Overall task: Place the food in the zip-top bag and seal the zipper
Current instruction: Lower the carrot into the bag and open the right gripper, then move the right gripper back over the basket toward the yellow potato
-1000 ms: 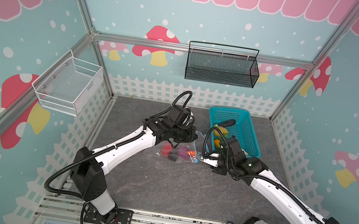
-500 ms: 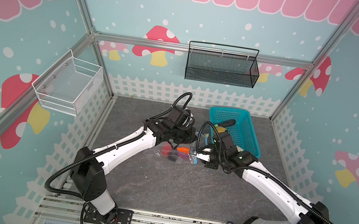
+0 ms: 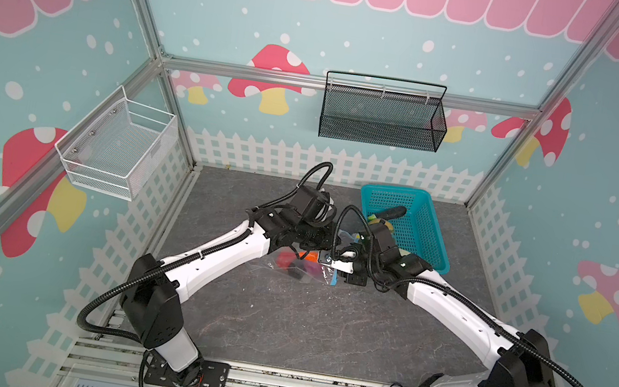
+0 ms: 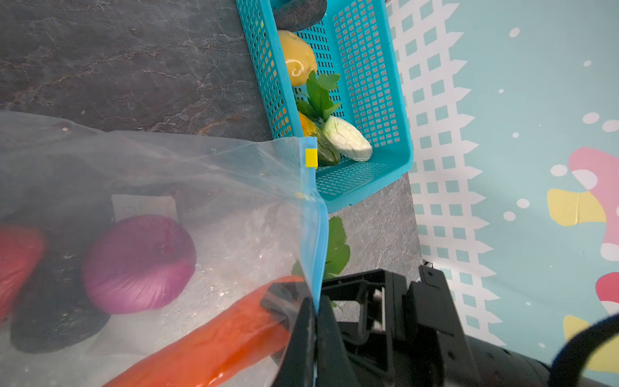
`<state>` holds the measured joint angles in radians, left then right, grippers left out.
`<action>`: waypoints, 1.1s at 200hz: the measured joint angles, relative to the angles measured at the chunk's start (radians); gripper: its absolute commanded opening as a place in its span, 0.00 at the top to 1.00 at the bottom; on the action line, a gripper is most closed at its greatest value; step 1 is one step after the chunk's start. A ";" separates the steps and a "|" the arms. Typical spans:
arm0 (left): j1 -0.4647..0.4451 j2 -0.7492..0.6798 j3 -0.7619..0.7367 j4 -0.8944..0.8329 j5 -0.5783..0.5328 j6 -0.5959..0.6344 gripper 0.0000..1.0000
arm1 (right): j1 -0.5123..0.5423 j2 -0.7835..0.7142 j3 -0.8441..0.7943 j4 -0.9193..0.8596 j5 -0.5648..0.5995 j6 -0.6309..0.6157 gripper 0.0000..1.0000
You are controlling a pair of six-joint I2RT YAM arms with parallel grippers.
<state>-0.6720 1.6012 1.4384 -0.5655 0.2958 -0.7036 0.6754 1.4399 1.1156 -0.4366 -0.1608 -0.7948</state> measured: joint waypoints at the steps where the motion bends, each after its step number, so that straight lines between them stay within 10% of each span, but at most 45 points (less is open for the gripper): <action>1: 0.000 -0.001 0.000 0.000 0.000 0.000 1.00 | 0.000 0.001 0.000 0.000 0.000 0.000 0.81; 114: 0.000 -0.045 -0.025 0.019 -0.031 0.000 1.00 | 0.005 0.016 -0.003 0.066 -0.042 0.003 0.48; 220: 0.002 -0.055 -0.039 0.032 -0.040 0.000 1.00 | 0.006 -0.035 -0.035 0.103 -0.094 0.052 0.48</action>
<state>-0.6704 1.5463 1.3994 -0.5339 0.2562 -0.7040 0.6815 1.4052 1.0801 -0.3332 -0.2546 -0.7429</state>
